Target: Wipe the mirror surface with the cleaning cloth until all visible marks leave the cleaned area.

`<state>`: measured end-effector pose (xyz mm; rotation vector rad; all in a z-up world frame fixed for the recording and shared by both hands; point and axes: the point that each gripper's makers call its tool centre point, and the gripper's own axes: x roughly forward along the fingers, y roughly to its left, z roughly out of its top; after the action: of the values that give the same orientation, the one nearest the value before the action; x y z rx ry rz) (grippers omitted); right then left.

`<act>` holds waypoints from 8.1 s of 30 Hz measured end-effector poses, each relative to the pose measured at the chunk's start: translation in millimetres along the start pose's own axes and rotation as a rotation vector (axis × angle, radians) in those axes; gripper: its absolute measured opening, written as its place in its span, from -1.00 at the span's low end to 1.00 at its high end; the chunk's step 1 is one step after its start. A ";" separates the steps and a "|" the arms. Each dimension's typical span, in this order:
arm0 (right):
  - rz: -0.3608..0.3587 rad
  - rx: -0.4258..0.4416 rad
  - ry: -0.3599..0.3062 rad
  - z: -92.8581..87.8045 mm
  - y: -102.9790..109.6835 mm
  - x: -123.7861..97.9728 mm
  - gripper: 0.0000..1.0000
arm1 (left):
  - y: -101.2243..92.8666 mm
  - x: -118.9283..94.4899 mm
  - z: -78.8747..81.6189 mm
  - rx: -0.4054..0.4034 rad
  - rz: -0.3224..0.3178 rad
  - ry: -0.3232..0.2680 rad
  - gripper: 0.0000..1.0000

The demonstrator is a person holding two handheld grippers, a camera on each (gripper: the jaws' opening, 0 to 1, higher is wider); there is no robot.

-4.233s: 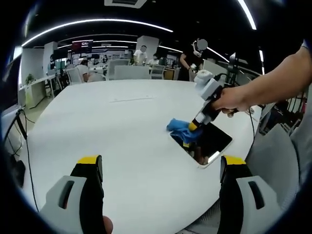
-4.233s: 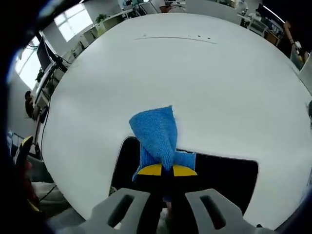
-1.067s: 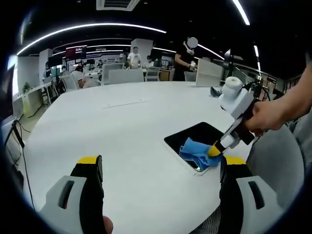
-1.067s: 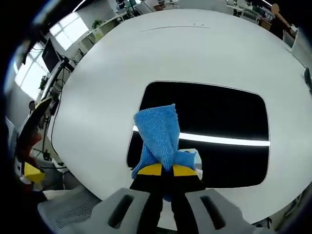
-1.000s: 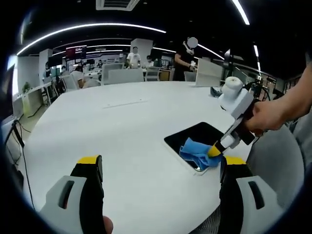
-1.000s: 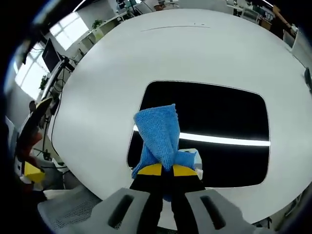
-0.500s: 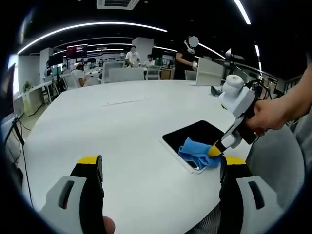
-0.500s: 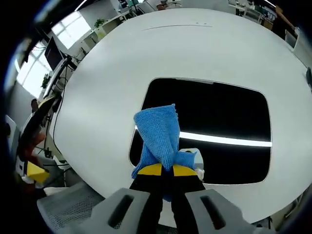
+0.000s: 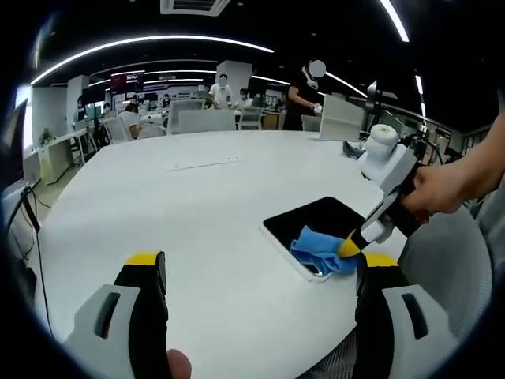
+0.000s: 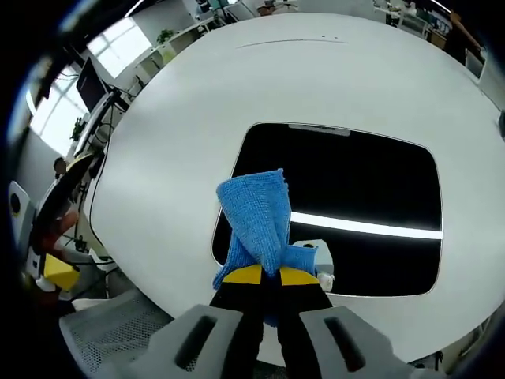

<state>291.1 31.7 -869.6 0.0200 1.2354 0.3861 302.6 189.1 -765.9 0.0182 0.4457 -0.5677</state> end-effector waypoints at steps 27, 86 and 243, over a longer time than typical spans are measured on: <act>0.005 0.011 0.001 -4.2 -27.8 -8.5 -1.00 | -3.7 0.6 -4.8 0.016 -0.014 0.021 0.98; -0.062 0.021 -0.018 36.2 -66.0 -2.5 -1.00 | 4.8 -3.0 -7.4 -0.055 -0.015 0.011 0.98; -0.043 0.125 -0.075 -22.0 -102.4 -33.2 -1.00 | -30.6 2.2 -11.5 -0.054 -0.034 0.004 0.98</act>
<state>290.0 -78.1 -869.4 0.1138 1.1828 0.2675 283.6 163.7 -774.1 -0.0397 0.4652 -0.5887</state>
